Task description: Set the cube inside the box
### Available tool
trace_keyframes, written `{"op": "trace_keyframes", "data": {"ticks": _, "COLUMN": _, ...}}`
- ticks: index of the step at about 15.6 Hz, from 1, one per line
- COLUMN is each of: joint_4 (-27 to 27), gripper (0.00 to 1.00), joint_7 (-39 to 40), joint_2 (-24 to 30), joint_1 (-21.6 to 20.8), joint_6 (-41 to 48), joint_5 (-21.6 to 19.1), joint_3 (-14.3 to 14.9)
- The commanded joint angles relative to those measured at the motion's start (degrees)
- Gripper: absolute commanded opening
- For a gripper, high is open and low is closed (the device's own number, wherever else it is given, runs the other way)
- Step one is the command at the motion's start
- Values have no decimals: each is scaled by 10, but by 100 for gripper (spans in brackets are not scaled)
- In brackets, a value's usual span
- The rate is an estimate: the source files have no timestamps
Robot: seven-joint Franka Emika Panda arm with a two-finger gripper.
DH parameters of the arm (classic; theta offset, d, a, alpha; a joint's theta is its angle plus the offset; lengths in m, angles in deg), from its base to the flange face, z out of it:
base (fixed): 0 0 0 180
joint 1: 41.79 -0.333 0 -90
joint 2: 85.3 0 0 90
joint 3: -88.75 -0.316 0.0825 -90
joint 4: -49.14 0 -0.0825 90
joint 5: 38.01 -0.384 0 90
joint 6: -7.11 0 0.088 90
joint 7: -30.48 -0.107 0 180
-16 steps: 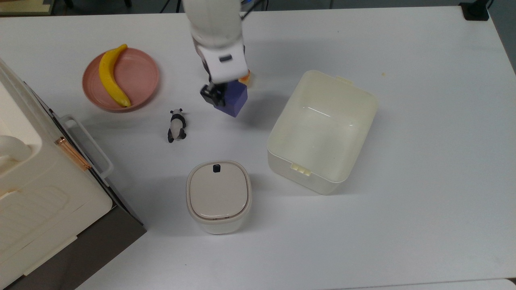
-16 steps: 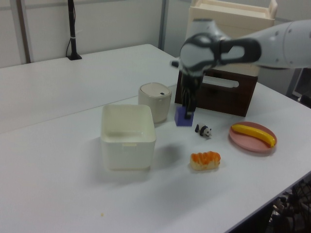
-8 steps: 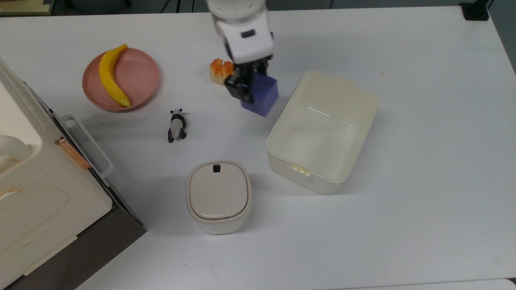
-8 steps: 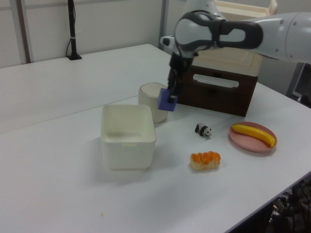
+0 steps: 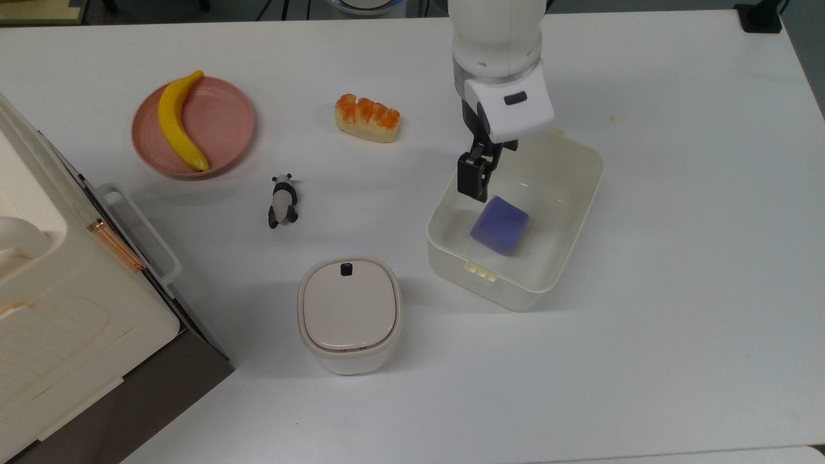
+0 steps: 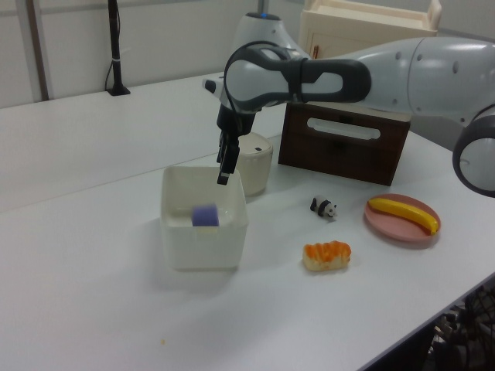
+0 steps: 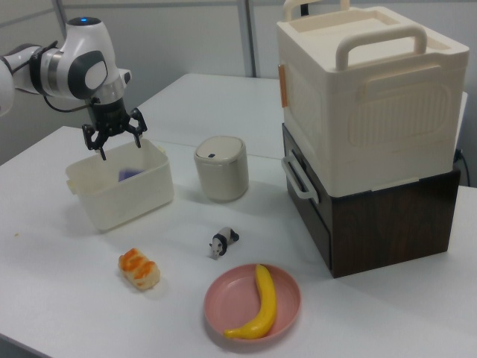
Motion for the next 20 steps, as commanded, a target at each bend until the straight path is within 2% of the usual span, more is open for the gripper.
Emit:
{"op": "trace_keyframes", "data": {"ticks": 1, "joint_4": 11, "gripper": 100, "joint_7": -28, "joint_2": 2, "joint_1": -2, "joint_6": -1, "joint_5": 7, "joint_3": 2}}
{"op": "trace_keyframes", "data": {"ticks": 3, "joint_4": -1, "gripper": 100, "joint_7": -76, "joint_2": 28, "joint_1": 14, "joint_6": 8, "joint_5": 7, "joint_3": -12}}
{"op": "trace_keyframes", "data": {"ticks": 5, "joint_4": -15, "gripper": 100, "joint_7": -149, "joint_2": 54, "joint_1": 50, "joint_6": 45, "joint_5": 7, "joint_3": -27}}
{"op": "trace_keyframes", "data": {"ticks": 8, "joint_4": -13, "gripper": 100, "joint_7": -228, "joint_2": 72, "joint_1": 88, "joint_6": 114, "joint_5": 11, "joint_3": -33}}
{"op": "trace_keyframes", "data": {"ticks": 11, "joint_4": -12, "gripper": 100, "joint_7": -340, "joint_2": 91, "joint_1": 109, "joint_6": 174, "joint_5": 51, "joint_3": -35}}
{"op": "trace_keyframes", "data": {"ticks": 16, "joint_4": -12, "gripper": 100, "joint_7": -519, "joint_2": 103, "joint_1": 134, "joint_6": 202, "joint_5": 116, "joint_3": -50}}
{"op": "trace_keyframes", "data": {"ticks": 20, "joint_4": -10, "gripper": 100, "joint_7": -541, "joint_2": 108, "joint_1": 144, "joint_6": 198, "joint_5": 123, "joint_3": -51}}
